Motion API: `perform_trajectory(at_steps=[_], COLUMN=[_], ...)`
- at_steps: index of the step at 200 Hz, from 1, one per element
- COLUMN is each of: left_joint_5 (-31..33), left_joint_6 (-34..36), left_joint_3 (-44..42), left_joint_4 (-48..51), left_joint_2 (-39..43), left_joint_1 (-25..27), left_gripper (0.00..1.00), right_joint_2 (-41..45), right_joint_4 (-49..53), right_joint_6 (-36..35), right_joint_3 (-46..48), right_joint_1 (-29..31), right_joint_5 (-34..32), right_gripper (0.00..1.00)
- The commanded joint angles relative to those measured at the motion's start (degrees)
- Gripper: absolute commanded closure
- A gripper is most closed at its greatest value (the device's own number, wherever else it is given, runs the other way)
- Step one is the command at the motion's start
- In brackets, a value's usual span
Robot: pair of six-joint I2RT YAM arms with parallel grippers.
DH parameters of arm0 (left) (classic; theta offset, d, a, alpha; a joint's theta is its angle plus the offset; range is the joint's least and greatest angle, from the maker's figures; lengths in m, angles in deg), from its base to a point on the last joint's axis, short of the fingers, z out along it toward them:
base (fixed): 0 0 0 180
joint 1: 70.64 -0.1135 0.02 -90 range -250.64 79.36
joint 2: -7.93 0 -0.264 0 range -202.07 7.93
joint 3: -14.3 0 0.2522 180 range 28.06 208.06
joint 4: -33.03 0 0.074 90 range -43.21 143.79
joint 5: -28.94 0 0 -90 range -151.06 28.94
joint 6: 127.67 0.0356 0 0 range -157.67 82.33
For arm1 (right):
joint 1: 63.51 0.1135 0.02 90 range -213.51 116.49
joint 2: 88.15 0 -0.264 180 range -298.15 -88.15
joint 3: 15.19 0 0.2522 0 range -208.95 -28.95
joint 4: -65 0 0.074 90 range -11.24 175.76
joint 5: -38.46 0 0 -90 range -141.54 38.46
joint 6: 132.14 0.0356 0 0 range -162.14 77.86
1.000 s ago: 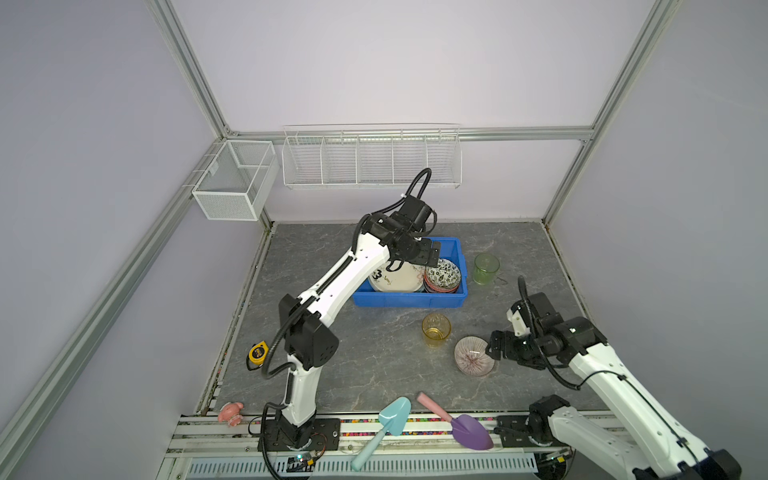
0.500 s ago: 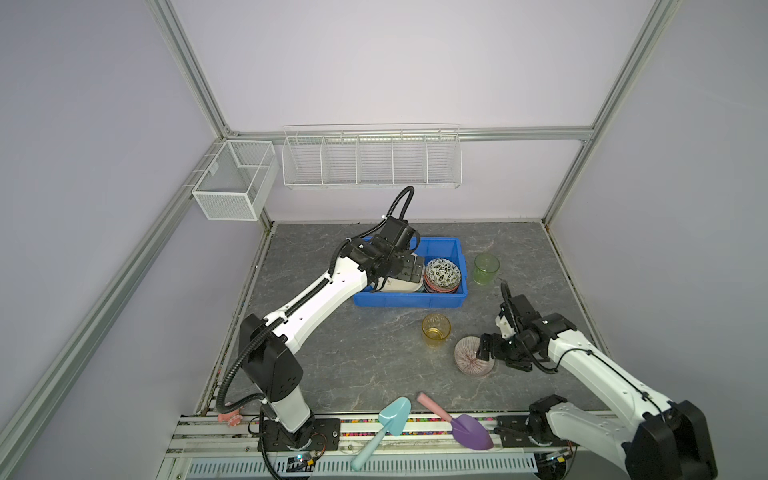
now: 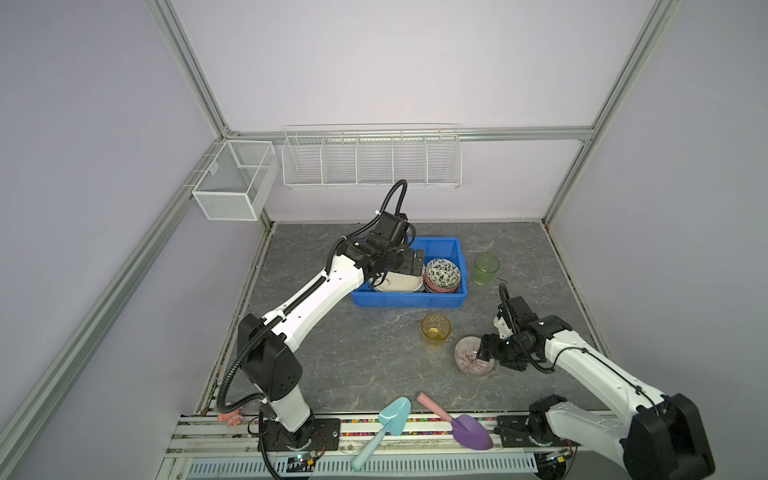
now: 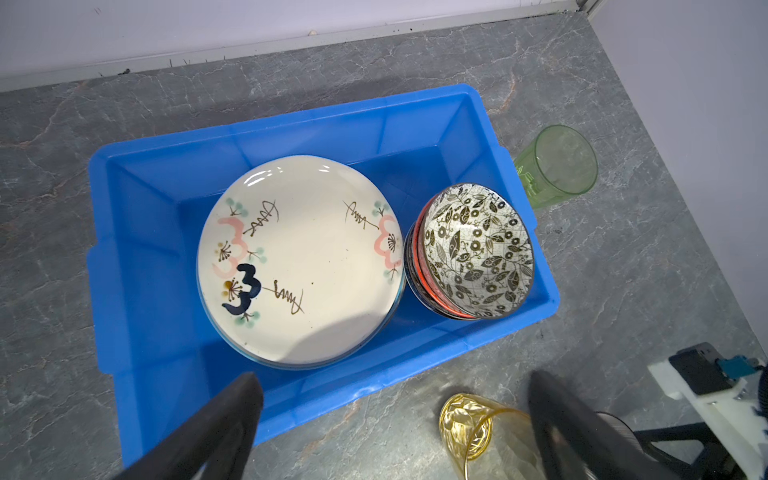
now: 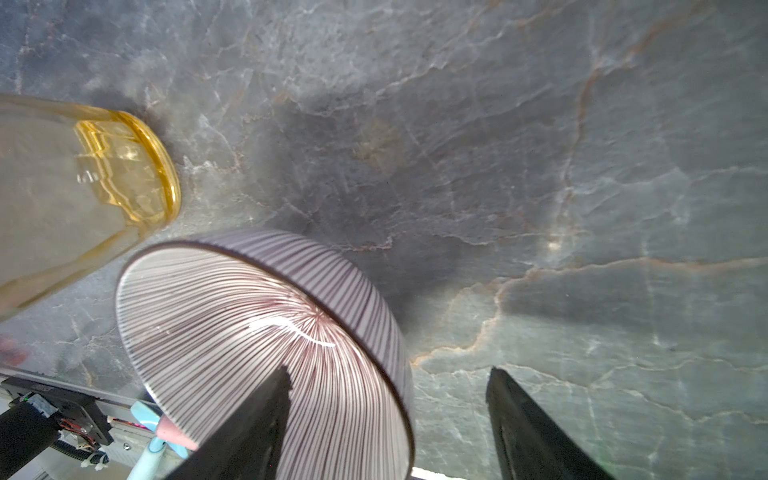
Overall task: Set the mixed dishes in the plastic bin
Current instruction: 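Open and lift the left gripper while the right gripper reaches the pink-striped bowl, then grip the pink-striped bowl rim with the right gripper, tilt it while the left approaches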
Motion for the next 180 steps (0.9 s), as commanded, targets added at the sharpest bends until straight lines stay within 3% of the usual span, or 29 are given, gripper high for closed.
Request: perform_trajectory(at_steps=[1,118,180], left_joint_5=[0.17,-0.27,-2.70], left_joint_6=[0.23,-0.46,-8.84], left_joint_3=[-0.81,-0.89,-7.06], left_joint_4=[-0.54,0.08,1.48], left_joint_2=[0.68,0.45,4.27], left_joint_1=[-0.41,-0.67,-0.50], left_gripper=[0.00,0.00,0.08], right_joint_2=[0.49,-1.26,-3.12], right_joint_4=[0.90,-0.58,-3.63], right_joint_6=[-0.46,-2.43,-2.36], right_joint_3=[-0.80,-0.82,-0.79], right_joint_1=[0.09,-0.02,-0.03], right_joint_5=[-0.47,-0.47,0.50], right_gripper=[0.24,0.47,0.64])
